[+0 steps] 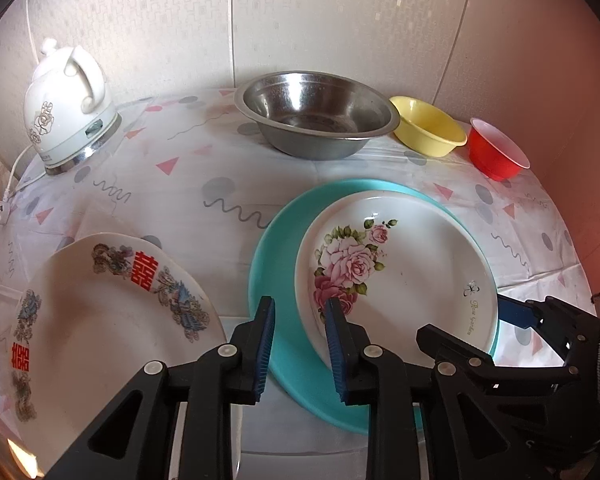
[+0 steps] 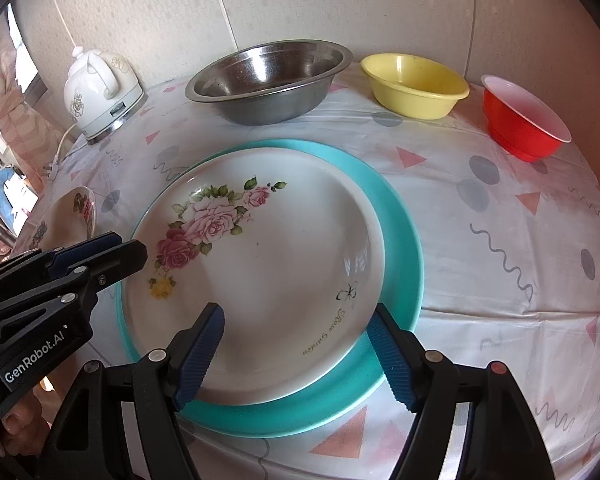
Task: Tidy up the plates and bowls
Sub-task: 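Lower the floral plate onto the teal plate and open the left gripper, then grasp the rim of the large red-character plate with the left gripper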
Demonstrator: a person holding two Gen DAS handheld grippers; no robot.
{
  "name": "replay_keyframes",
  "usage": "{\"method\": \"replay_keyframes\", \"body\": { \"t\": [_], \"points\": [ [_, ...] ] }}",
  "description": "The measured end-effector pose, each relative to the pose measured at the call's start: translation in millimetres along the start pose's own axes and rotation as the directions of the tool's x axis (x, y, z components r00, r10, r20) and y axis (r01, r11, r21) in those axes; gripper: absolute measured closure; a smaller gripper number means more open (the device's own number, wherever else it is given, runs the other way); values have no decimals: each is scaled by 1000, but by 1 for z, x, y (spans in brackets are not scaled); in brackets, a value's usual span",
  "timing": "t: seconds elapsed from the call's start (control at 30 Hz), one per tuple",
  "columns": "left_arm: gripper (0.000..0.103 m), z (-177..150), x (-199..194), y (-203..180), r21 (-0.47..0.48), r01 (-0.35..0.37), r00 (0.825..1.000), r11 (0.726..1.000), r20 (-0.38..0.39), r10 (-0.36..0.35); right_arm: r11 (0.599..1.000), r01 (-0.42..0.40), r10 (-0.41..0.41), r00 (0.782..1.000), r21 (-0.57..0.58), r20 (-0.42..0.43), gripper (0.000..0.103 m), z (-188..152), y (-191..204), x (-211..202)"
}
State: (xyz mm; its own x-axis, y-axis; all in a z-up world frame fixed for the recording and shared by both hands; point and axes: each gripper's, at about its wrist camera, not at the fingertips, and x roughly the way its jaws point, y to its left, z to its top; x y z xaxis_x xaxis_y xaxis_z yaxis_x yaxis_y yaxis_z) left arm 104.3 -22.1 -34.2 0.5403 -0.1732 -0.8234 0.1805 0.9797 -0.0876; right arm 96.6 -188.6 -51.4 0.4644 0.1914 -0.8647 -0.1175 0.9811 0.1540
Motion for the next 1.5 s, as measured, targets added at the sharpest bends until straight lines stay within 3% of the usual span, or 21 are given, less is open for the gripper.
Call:
{"method": "replay_keyframes", "body": {
  "t": [0.23, 0.5, 0.97, 1.13, 1.4, 1.5],
  "points": [
    [71, 5, -30, 11, -26, -24, 996, 999, 82, 26, 1000, 14, -14, 996, 9, 83, 28, 8, 1, -24],
    [70, 1, -56, 29, -50, -63, 988, 997, 136, 70, 999, -40, 43, 994, -30, 98, 28, 18, 25, -30],
    [68, -19, -65, 83, -179, -122, 981, 976, 125, 146, 971, -139, 153, 987, -196, 55, 28, 38, 94, -20],
    [64, -29, -72, 119, -251, -165, 973, 954, 120, 200, 954, -173, 183, 983, -245, 19, 28, 43, 122, -9],
    [63, -55, -83, 182, -380, -248, 951, 891, 81, 299, 923, -194, 200, 980, -333, -16, 28, 39, 158, 6],
    [60, -66, -85, 199, -414, -252, 950, 875, 67, 306, 919, -197, 200, 979, -342, -27, 28, 38, 163, 10]
  ]
}}
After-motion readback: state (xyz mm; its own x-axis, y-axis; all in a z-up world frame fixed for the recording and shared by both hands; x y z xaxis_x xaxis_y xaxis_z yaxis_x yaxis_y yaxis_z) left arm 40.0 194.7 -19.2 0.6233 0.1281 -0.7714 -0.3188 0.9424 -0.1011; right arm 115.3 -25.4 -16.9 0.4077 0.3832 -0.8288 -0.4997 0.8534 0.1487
